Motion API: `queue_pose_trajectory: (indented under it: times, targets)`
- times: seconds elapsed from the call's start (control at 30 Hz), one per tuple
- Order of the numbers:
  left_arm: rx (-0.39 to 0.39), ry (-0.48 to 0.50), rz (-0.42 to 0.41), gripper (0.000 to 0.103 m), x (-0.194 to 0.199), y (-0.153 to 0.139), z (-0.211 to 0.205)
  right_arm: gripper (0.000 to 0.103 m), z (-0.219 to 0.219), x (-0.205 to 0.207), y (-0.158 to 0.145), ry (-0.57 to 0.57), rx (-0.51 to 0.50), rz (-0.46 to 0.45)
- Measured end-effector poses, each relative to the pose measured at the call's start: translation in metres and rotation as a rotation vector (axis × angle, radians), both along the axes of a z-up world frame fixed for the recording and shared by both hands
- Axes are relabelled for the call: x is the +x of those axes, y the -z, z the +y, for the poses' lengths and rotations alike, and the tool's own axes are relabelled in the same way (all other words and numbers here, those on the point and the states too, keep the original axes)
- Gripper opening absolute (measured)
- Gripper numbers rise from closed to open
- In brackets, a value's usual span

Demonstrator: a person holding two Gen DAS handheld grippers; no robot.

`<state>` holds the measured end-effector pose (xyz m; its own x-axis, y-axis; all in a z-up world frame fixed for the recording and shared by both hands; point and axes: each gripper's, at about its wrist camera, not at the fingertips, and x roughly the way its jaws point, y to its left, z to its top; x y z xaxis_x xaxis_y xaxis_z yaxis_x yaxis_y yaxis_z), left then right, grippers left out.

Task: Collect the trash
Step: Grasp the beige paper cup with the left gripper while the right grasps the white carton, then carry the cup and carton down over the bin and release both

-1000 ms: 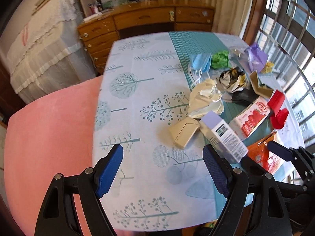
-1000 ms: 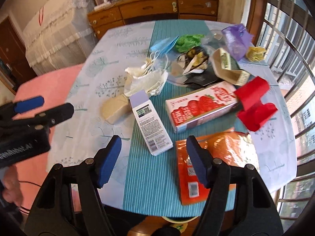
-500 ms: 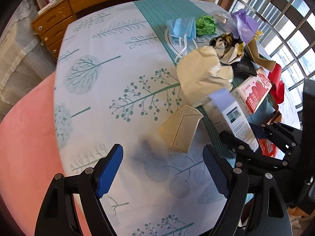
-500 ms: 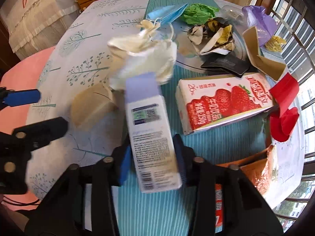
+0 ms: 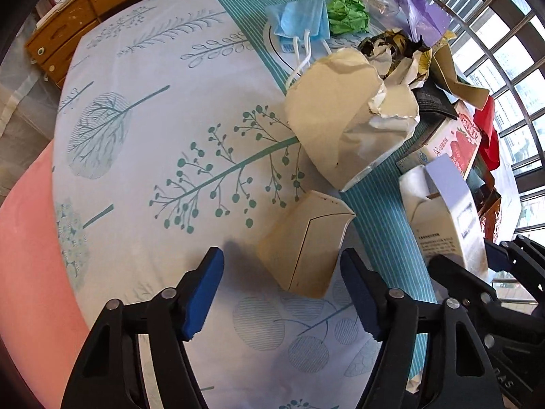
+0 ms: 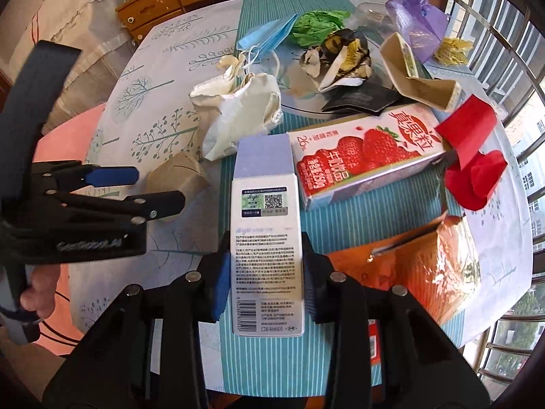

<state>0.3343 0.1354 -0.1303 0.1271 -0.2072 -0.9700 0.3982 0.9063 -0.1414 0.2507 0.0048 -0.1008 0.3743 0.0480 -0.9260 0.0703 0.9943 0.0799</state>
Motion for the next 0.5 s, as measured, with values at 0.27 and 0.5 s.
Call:
queue_pose_trajectory:
  times: [0.27, 0.5]
  targets:
    - [0.055, 0.061, -0.065, 0.049, -0.012, 0.004, -0.028, 0.031, -0.007, -0.022, -0.011, -0.029, -0.006, -0.005]
    - [0.047, 0.006, -0.092, 0.048, -0.038, -0.013, -0.027, 0.031, -0.012, -0.043, -0.031, -0.108, -0.004, -0.028]
